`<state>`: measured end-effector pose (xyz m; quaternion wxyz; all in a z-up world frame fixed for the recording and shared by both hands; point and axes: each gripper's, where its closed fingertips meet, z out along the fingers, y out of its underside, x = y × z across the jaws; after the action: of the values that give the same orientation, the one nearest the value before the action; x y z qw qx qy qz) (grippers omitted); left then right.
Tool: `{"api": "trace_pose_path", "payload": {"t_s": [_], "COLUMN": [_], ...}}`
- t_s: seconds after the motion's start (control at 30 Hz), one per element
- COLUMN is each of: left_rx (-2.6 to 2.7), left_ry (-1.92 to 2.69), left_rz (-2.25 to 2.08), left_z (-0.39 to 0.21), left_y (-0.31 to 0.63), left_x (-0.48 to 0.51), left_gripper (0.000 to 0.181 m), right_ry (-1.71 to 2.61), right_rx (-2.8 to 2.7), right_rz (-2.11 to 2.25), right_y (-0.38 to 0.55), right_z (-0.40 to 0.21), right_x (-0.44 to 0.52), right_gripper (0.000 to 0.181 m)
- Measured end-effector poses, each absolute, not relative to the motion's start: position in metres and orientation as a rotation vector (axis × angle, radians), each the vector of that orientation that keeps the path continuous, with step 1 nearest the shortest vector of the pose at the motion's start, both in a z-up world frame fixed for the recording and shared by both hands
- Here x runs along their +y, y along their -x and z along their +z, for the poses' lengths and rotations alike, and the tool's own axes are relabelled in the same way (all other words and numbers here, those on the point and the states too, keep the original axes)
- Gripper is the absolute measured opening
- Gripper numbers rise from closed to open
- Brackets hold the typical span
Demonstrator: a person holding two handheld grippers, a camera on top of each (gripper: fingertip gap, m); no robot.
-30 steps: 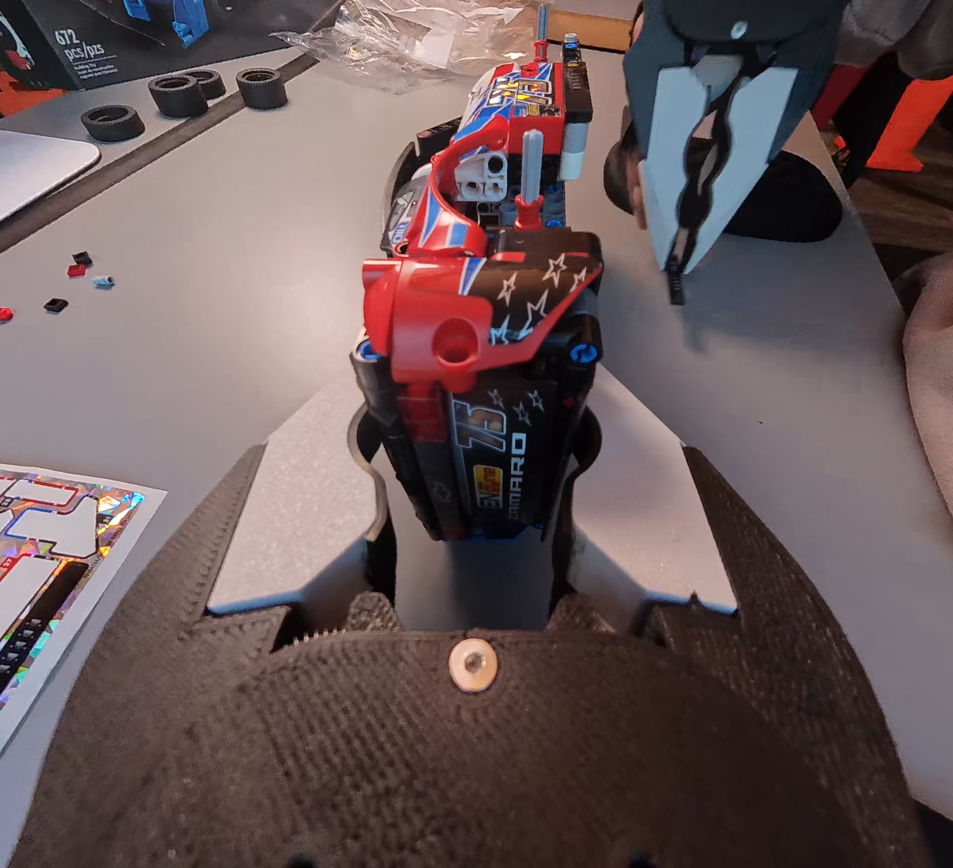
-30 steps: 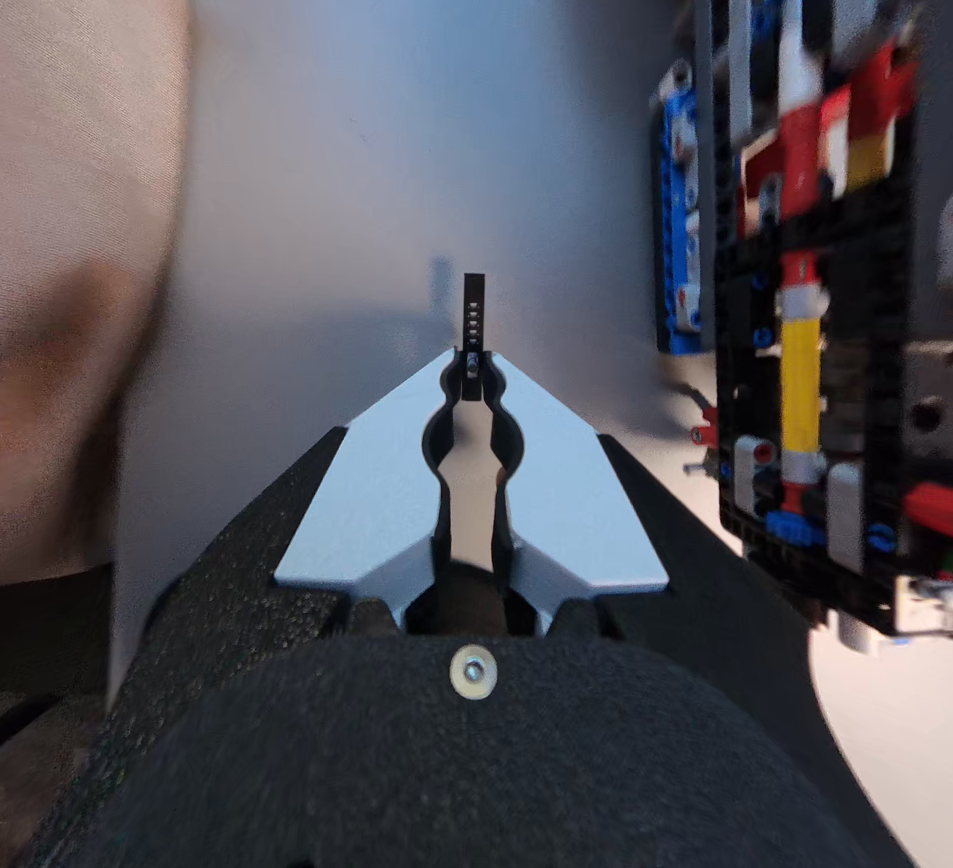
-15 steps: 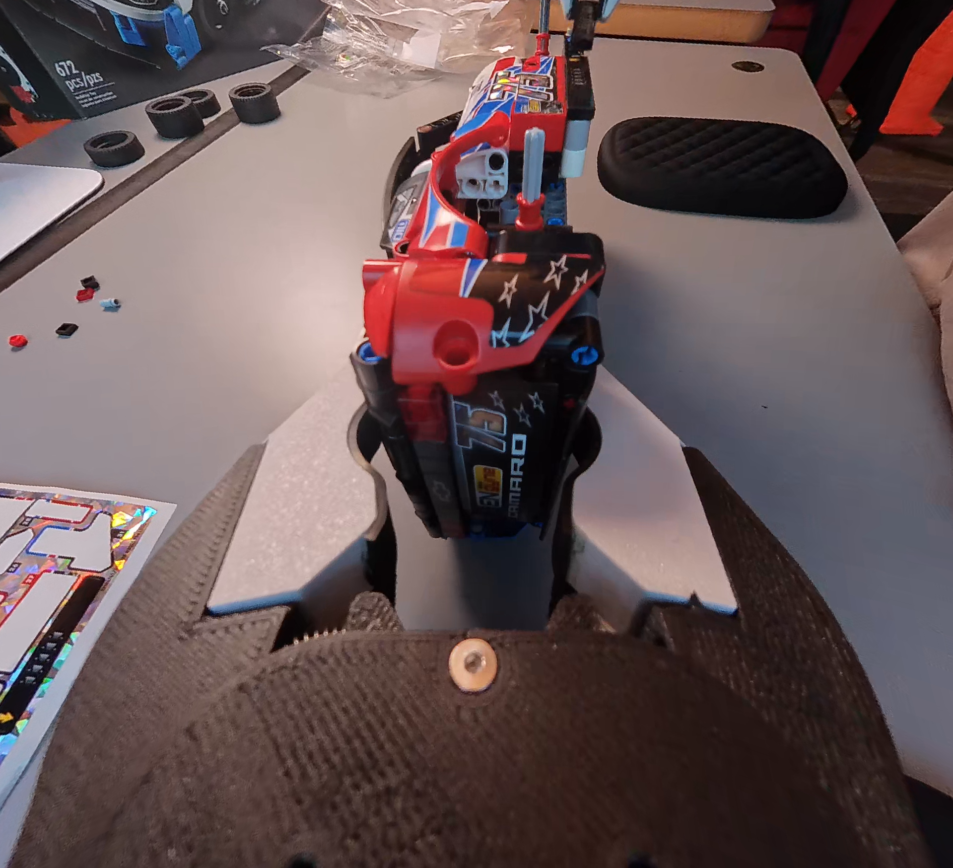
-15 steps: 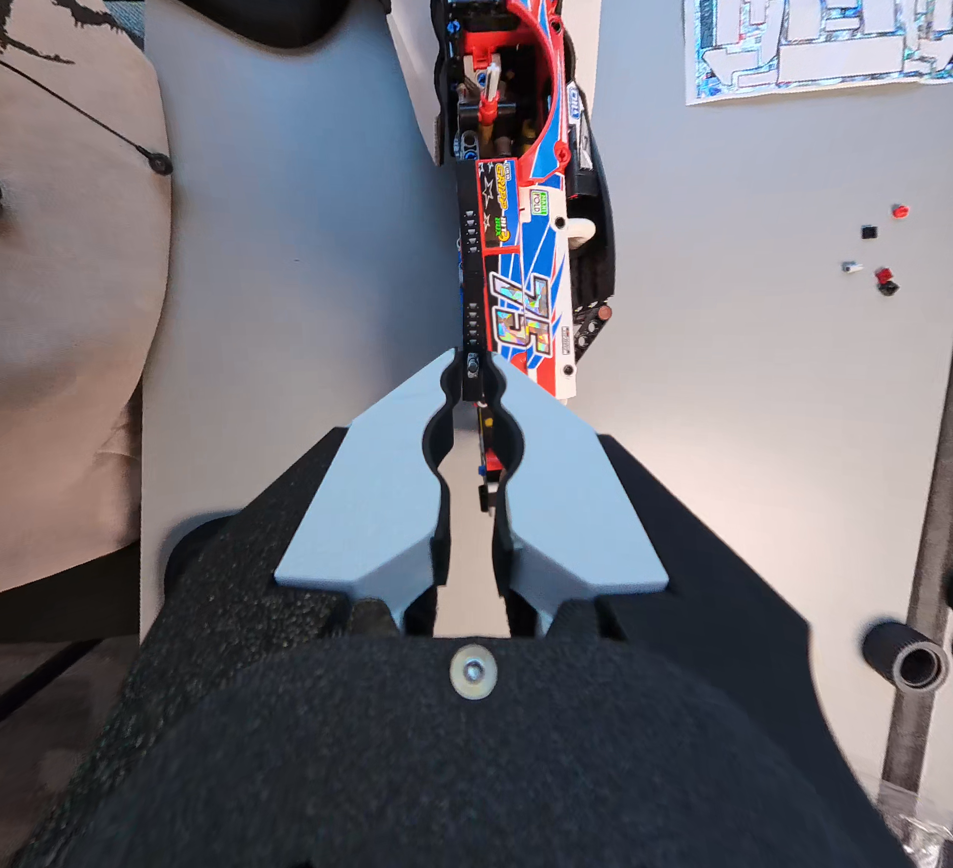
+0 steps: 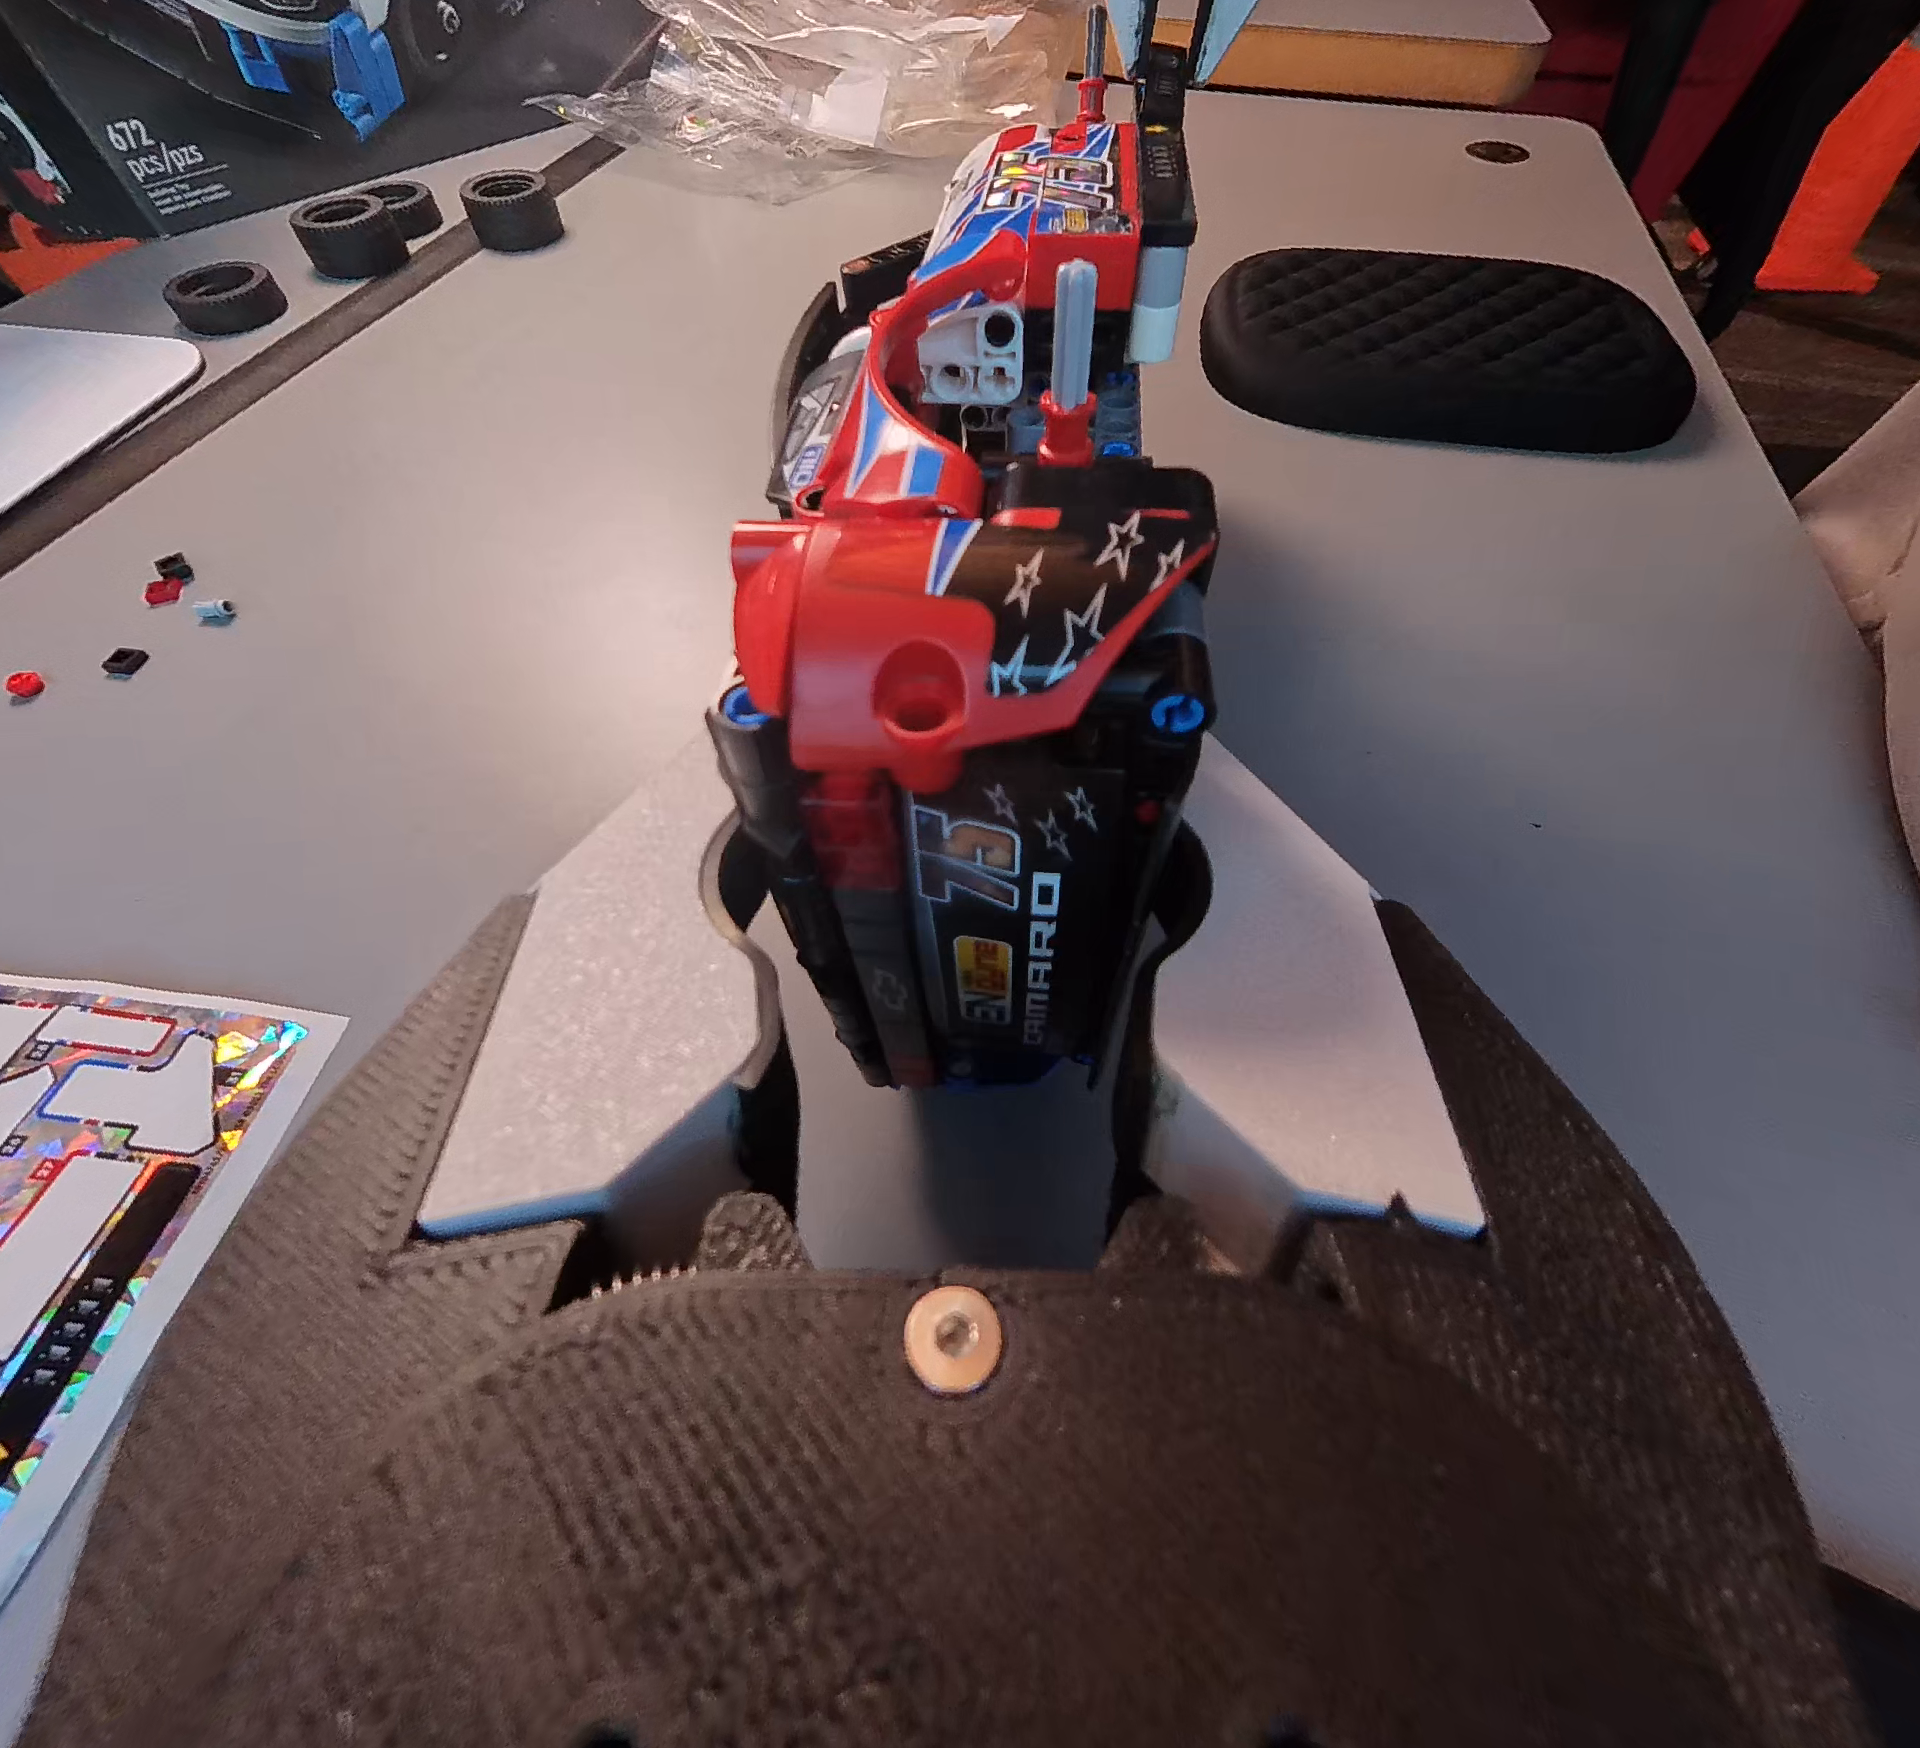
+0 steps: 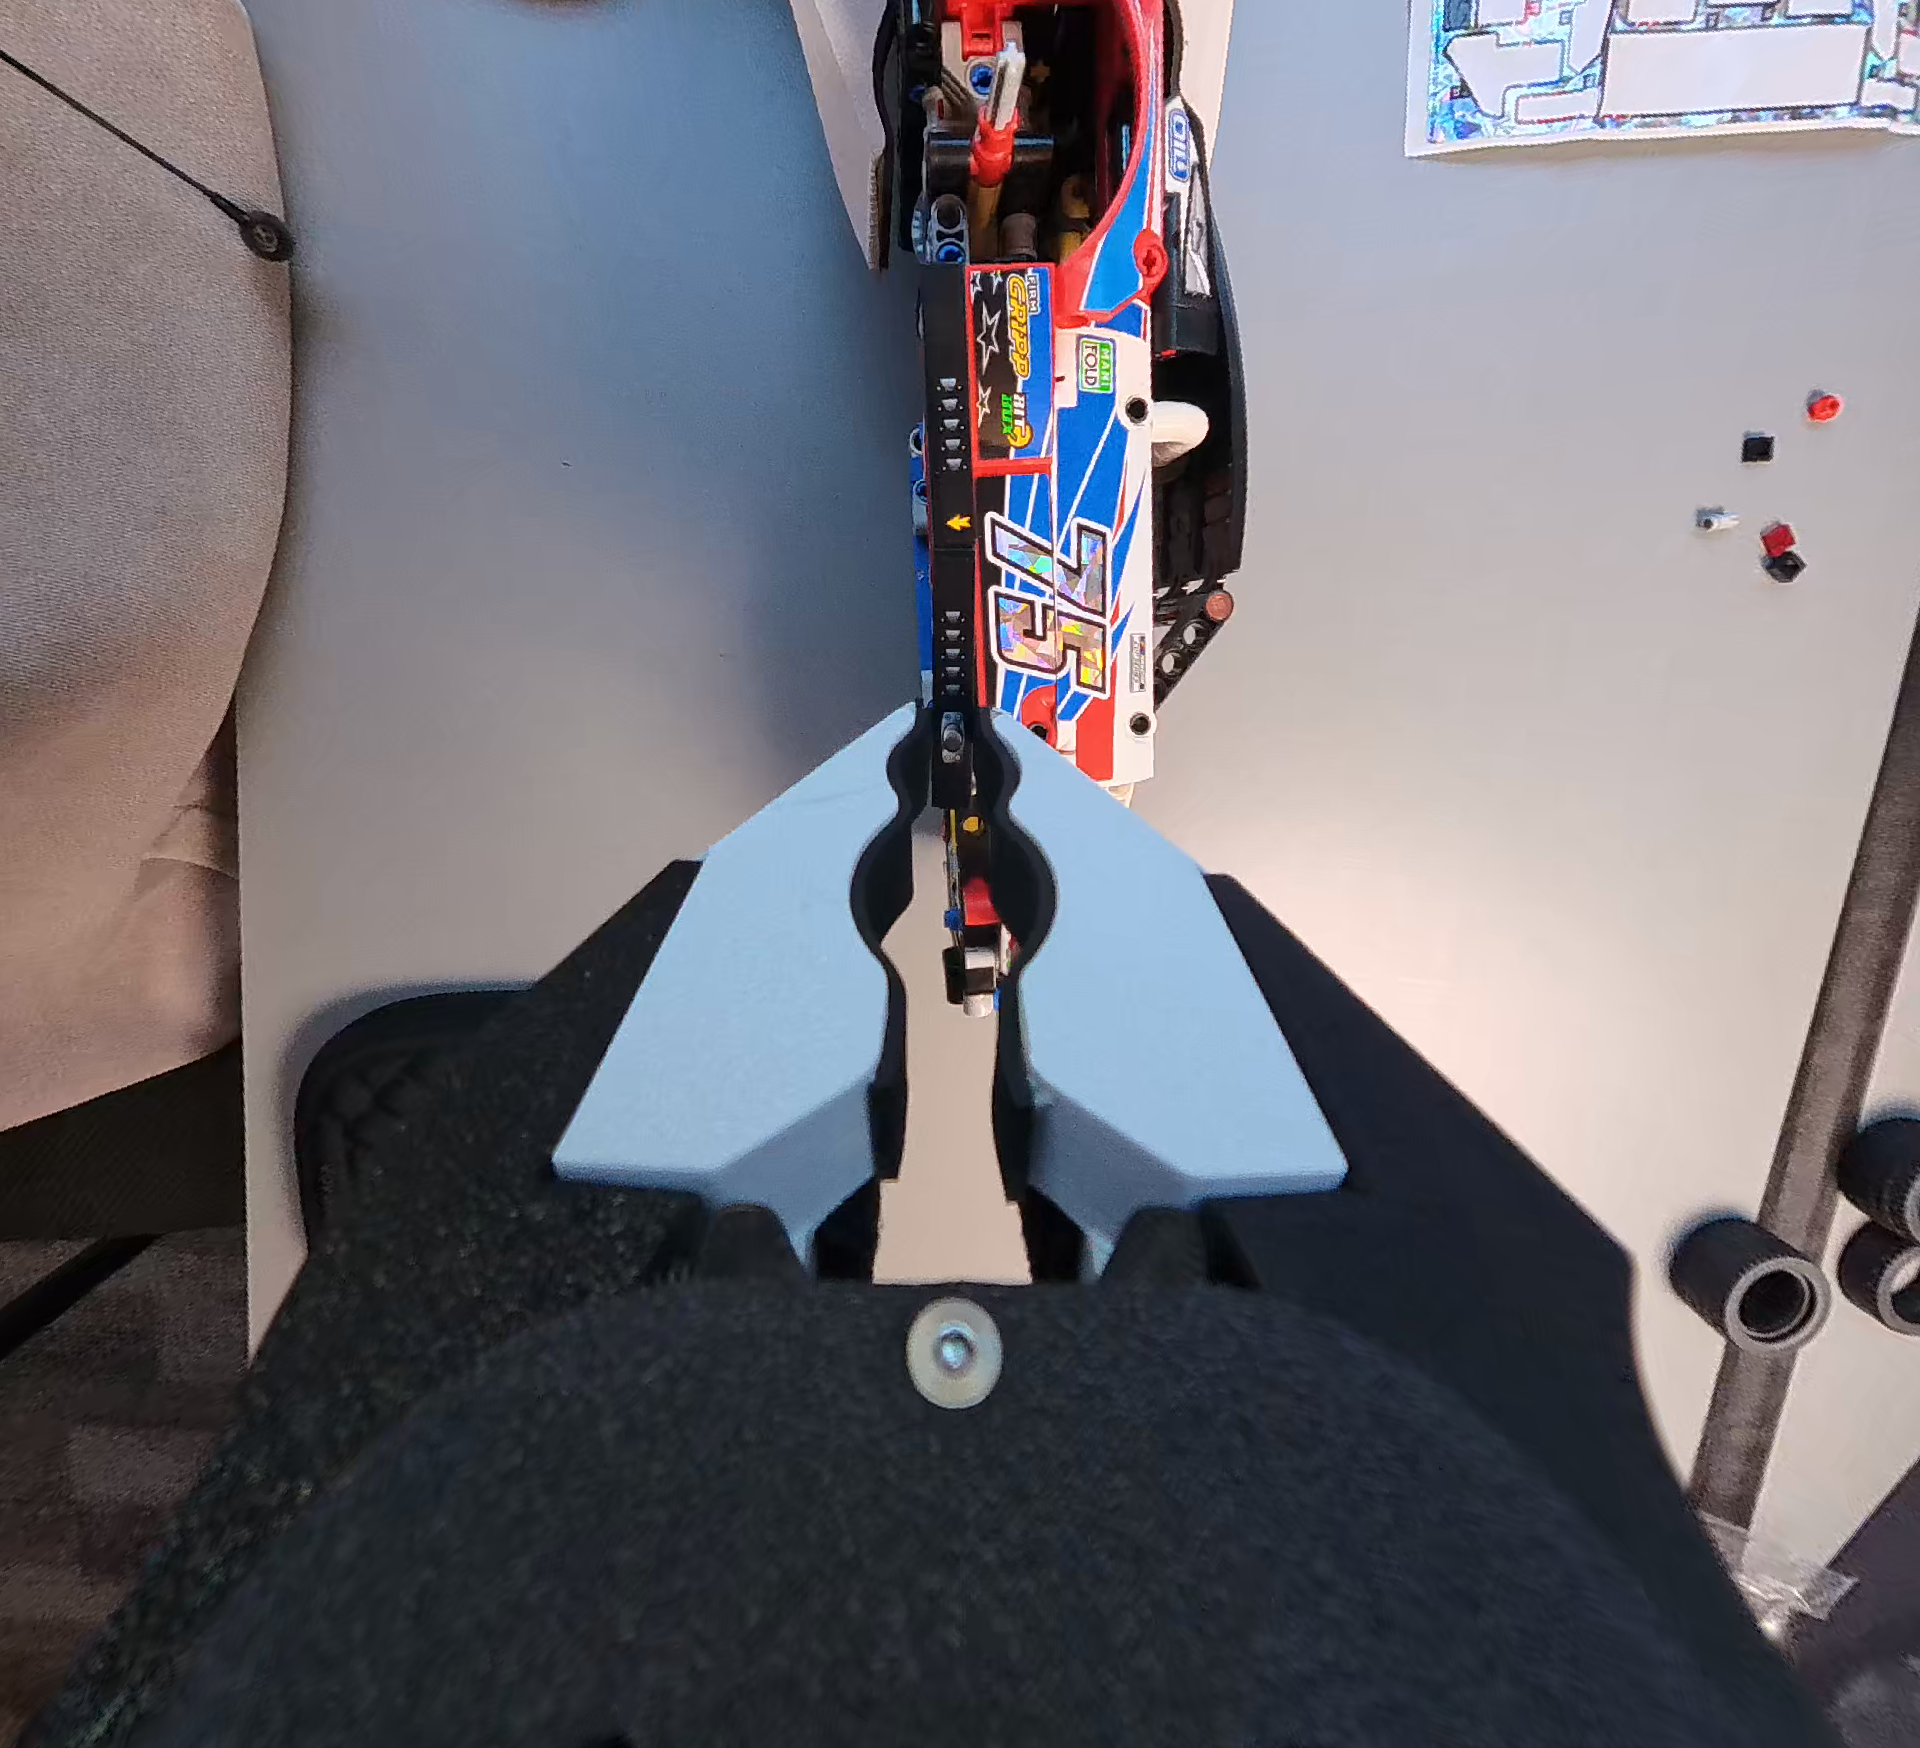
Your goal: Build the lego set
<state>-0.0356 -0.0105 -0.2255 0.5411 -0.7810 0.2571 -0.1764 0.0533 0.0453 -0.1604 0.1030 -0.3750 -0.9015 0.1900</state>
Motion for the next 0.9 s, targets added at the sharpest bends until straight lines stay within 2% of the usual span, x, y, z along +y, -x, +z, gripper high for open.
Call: {"api": "trace_pose_path", "payload": {"t_s": [0.5,0.9], "left_rx": [0.612,0.616], "left_ry": [1.856,1.851], "left_rz": [-0.420,-0.418], "left_z": [-0.2255,-0.2253], "left_y": [0.0350,0.0345], "left_x": [-0.0106,-0.0107], "left_gripper": [0.072,0.073], "right_ry": [1.004,0.986], "right_rx": [-2.632,-2.671], "right_rz": [0.566,0.548], "right_y": [-0.0457,-0.0444], "right_z": [-0.1546,-0.1598], "right_x": [0.0411,0.0387], "right_gripper": [0.008,0.004]}}
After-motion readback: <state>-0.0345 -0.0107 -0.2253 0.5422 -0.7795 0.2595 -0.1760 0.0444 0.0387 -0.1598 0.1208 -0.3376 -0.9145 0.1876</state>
